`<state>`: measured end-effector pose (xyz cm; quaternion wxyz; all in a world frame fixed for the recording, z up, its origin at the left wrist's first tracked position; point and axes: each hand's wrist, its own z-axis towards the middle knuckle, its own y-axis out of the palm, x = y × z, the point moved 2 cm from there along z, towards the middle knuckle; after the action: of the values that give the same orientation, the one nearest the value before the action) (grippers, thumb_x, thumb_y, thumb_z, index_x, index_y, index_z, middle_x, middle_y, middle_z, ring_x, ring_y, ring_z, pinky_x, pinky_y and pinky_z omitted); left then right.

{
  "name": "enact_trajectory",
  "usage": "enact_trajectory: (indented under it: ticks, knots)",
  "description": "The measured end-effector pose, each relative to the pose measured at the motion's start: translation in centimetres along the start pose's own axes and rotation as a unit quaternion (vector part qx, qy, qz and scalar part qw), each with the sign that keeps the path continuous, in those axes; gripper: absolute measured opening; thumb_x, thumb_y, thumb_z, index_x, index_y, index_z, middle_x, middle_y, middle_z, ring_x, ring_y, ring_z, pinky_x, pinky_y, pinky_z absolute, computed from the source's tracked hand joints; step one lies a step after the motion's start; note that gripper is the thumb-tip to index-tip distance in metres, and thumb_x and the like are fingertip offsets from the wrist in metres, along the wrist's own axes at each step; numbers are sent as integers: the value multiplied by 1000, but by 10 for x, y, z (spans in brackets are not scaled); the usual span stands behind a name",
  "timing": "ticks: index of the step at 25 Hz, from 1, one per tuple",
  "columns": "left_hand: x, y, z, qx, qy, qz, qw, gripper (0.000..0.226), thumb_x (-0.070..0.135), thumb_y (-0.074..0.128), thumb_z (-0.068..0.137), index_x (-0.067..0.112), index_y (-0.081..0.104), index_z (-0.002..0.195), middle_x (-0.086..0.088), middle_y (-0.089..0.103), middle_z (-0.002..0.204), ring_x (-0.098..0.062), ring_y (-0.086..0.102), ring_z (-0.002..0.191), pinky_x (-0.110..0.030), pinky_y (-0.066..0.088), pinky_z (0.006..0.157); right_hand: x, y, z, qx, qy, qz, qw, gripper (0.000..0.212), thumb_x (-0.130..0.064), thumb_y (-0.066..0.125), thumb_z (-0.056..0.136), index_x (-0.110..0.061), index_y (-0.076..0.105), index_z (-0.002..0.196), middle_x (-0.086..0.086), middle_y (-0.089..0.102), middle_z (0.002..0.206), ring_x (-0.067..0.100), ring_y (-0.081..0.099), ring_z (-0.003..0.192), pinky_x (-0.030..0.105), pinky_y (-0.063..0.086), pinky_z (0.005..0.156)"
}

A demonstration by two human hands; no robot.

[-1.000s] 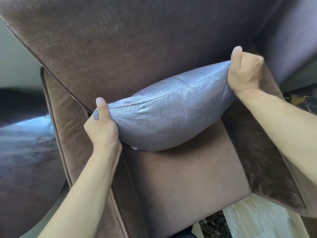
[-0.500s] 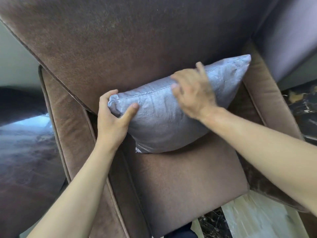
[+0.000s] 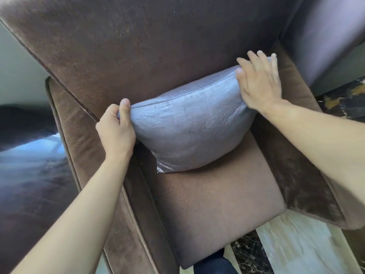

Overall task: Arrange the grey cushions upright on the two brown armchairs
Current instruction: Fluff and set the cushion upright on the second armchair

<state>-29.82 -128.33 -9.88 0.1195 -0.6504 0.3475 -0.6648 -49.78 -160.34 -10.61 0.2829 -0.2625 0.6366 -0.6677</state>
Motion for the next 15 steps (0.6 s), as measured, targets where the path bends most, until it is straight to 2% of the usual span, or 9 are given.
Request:
enact_trajectory:
  ticks: [2,3,5,7,9,10,12,13,15]
  knots:
    - [-9,-5,-10,11,-44,-28,999,48,45,34,110,7,58,94,8,57,79,-17,50,76,-34,38,77,-16,-1,-18,30,68,48,996,61,-45,25,108,-12,35,158,15,30,168,35,21,158,57,7,130]
    - [-13,-7,-18,2,-68,-72,995,46,48,31,107,11,59,108,14,62,89,-16,59,86,-38,47,86,-30,1,-35,48,80,70,993,63,-47,26,108,-11,34,159,16,28,169,36,21,159,59,9,130]
    - [-26,-1,-35,-26,-125,-165,978,41,57,34,97,26,56,113,20,66,102,-15,68,101,-45,54,93,-66,13,-76,72,54,107,990,63,-47,29,108,-10,34,160,19,24,170,41,18,158,62,11,128]
    - [-39,14,-56,-57,-223,-218,948,39,59,37,91,31,54,113,8,67,118,-24,68,116,-45,52,91,-102,22,-112,70,65,167,981,65,-47,35,107,-13,29,162,17,17,172,40,10,160,60,6,129]
    - [-47,32,-81,-99,-342,-281,891,37,49,38,100,27,57,123,-1,65,131,-26,64,124,-45,51,91,-123,31,-131,67,182,256,947,70,-50,34,104,-15,22,164,12,10,174,35,6,161,61,7,129]
    - [-47,40,-91,-121,-392,-310,858,32,44,39,103,28,59,123,1,64,131,-22,64,120,-45,52,92,-127,36,-133,69,255,305,915,74,-53,32,101,-17,20,165,10,8,174,33,6,161,62,10,128]
    - [-44,52,-101,-146,-427,-348,822,28,43,44,105,31,64,121,8,67,124,-14,65,110,-46,56,93,-126,45,-142,62,342,344,872,81,-60,27,95,-20,18,165,9,6,175,34,7,161,60,13,127]
    - [-47,58,-103,-137,-428,-364,816,30,43,45,104,30,65,122,10,71,117,-12,66,105,-43,58,90,-124,43,-149,66,348,349,868,82,-60,27,94,-20,19,165,9,6,175,36,7,161,59,14,127]
    - [-57,67,-99,-108,-423,-358,825,34,31,49,97,24,71,122,9,77,100,-11,67,96,-36,58,82,-125,26,-149,117,282,307,901,73,-51,34,98,-17,27,163,12,13,174,40,10,160,62,15,126]
